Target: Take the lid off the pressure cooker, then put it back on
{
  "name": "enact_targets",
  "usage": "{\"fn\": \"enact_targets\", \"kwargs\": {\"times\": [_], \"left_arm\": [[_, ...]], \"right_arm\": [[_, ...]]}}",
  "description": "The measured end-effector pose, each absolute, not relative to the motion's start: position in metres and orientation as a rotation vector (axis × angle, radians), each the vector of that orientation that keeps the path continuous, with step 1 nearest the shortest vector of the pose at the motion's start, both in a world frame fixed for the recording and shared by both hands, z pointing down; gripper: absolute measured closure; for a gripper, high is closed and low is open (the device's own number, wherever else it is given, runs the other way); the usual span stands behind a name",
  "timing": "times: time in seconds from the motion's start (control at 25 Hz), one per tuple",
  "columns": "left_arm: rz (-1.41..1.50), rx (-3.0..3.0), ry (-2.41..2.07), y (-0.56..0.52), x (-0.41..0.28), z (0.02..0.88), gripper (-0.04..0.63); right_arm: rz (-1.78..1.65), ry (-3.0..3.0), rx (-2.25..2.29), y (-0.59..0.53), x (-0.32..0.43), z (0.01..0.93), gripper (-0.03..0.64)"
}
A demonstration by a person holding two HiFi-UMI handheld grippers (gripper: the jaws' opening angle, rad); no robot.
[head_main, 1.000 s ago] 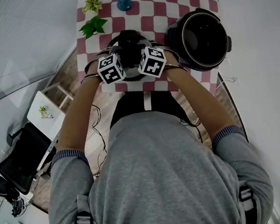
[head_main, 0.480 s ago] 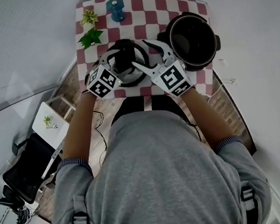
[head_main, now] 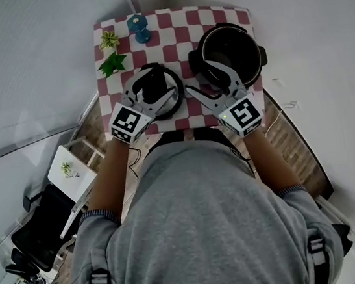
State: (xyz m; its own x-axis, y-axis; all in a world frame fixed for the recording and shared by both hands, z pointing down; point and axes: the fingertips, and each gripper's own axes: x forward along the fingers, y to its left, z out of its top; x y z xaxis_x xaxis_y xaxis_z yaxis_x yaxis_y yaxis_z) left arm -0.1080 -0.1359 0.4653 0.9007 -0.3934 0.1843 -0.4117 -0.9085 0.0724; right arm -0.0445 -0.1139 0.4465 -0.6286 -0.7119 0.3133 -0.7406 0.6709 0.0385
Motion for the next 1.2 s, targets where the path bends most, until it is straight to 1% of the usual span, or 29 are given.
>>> {"fn": "enact_targets", "kwargs": {"times": [0.12,0.36,0.44,0.48,0.76,0.92,1.2], "left_arm": [[0.164,2.924,-0.643,-0.128,-0.110,0.457,0.262],[0.111,2.942,-0.655,-0.117,-0.117,0.440,0.264],[0.086,2.945,-0.680,-0.118,-0.121,0.436,0.264],[0.076,2.946,-0.690,-0.119,-0.123,0.435,0.264],[0.036,2.951,-0.748,-0.126,-0.133,0.427,0.264],[0.006,2.964,-0.754,-0.125,-0.137,0.423,0.264],[0.044,3.036,-0.723,-0.123,-0.140,0.421,0.263]], "right_arm": [[0.101,-2.627,1.211,-0.107,-0.037,0.444,0.282],[-0.023,-2.696,1.250,-0.105,-0.043,0.425,0.302],[-0.066,-2.711,1.282,-0.109,-0.046,0.416,0.367],[-0.071,-2.716,1.282,-0.110,-0.048,0.414,0.380],[-0.049,-2.757,1.194,-0.113,-0.065,0.413,0.309],[-0.025,-2.772,1.162,-0.115,-0.070,0.413,0.281],[0.037,-2.749,1.069,-0.116,-0.080,0.428,0.222]]}}
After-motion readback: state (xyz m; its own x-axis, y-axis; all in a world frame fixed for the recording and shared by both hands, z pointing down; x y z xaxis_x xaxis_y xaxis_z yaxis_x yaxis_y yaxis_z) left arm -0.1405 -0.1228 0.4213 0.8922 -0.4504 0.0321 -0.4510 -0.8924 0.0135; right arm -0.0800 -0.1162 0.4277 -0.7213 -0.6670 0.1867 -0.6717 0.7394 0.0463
